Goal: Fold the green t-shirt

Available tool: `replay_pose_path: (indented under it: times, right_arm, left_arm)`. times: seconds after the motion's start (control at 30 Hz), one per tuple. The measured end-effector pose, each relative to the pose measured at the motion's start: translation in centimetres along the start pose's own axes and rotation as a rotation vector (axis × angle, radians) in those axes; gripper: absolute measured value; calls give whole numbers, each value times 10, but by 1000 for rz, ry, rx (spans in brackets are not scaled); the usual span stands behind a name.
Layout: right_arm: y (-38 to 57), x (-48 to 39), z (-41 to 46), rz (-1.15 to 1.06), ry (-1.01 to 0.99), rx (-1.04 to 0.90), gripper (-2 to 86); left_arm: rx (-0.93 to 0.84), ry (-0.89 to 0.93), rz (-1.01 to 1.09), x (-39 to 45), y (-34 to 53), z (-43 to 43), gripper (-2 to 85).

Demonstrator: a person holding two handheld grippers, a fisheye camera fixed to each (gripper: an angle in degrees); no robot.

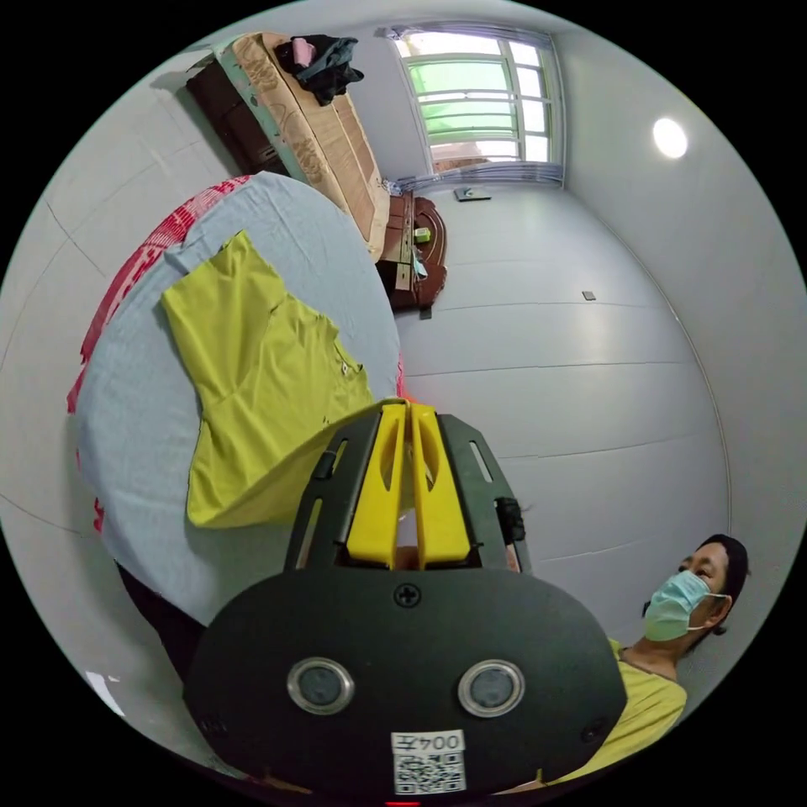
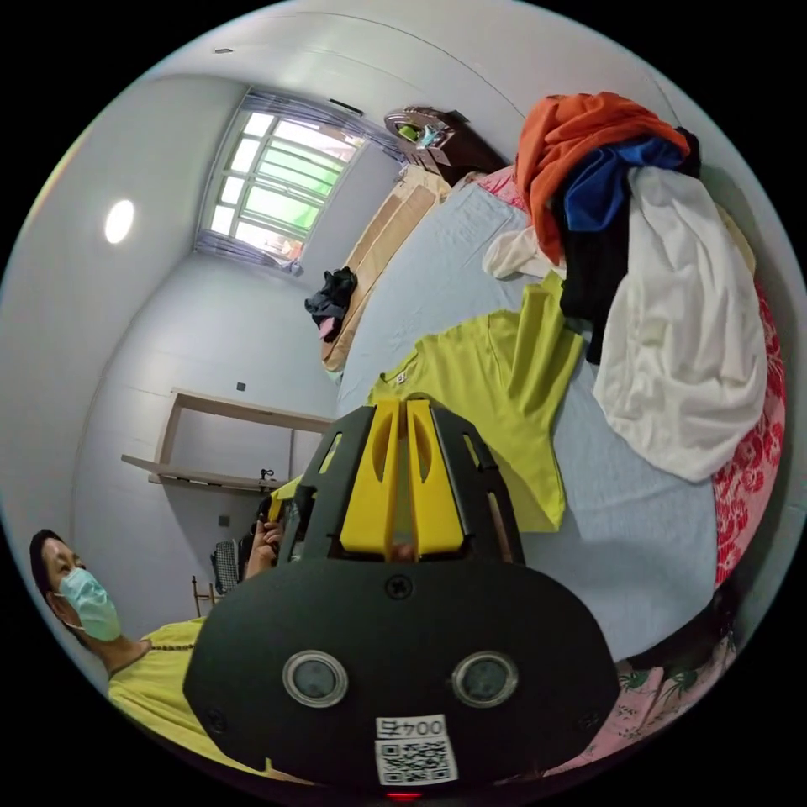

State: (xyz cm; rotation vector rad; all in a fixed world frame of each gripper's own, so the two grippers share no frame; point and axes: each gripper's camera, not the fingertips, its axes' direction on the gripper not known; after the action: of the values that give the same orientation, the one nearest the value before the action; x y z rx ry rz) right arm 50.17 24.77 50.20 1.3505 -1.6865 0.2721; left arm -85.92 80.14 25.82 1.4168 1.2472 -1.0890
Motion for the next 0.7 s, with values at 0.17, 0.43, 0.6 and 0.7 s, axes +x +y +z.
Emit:
replay_pose_path:
  times: [0.17, 0.43, 0.6, 0.7]
  right_arm:
    - [-60, 25, 64, 32, 74, -46, -1]
    - [-128, 93, 168, 107, 161, -91, 0]
    - [-154, 123, 211, 142, 185, -94, 0]
    - [-165, 131, 224, 136, 194, -85, 1]
  left_arm:
    - [-46, -13, -53, -27, -71, 29, 12]
    - [-89, -49, -152, -81, -166, 76, 12]
    - [-107, -71, -148, -89, -203, 92, 12]
    - [-116, -62, -128, -86, -223, 99, 12]
